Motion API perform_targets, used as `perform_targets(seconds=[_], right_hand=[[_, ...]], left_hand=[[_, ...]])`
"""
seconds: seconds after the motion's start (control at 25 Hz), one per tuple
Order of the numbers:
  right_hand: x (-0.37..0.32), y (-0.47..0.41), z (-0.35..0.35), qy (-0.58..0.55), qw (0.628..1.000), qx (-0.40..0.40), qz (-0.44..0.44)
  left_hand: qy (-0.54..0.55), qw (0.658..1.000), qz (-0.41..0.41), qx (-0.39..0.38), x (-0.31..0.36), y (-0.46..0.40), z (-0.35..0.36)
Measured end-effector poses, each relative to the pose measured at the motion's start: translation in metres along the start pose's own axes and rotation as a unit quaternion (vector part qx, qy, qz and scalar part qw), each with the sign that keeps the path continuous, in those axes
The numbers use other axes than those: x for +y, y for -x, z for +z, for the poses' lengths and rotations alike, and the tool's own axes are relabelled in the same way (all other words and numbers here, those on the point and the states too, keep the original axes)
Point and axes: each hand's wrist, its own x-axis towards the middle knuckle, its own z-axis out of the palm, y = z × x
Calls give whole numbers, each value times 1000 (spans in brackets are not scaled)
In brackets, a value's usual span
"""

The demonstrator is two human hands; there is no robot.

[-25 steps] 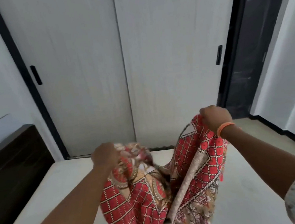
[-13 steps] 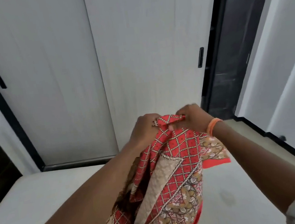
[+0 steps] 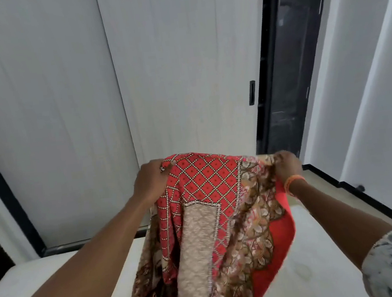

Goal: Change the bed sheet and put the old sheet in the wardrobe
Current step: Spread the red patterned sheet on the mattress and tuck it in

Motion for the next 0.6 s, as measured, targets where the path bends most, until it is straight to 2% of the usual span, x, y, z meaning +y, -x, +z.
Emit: perform_targets(seconds=[0.08, 0.12, 0.16, 0.24, 0.32, 0.36, 0.48, 0.6], right_hand=[[-40, -2, -20, -16, 999, 26, -11], [-57, 2, -28, 13, 999, 12, -49], [-77, 15, -33, 43, 993, -27, -109], [-118, 47, -34, 72, 949, -179, -251], [-153, 75, -23, 51, 896, -310, -313], [-163, 79, -12, 50, 882, -324, -338], [-173, 70, 5, 88, 884, -261, -378], [-174, 57, -1, 118, 897, -145, -400]], left_hand=[[13, 999, -26, 20, -2, 5, 0], [56, 997, -40, 22, 0, 7, 1], [102, 994, -47, 4, 5, 9, -1], [176, 980, 2, -97, 24, 10, -4], [182, 965, 74, -172, 47, 9, -6], [179, 963, 103, -173, 55, 5, -9], [168, 971, 116, -122, 44, -10, -19], [34, 988, 86, -124, 10, 1, -8]])
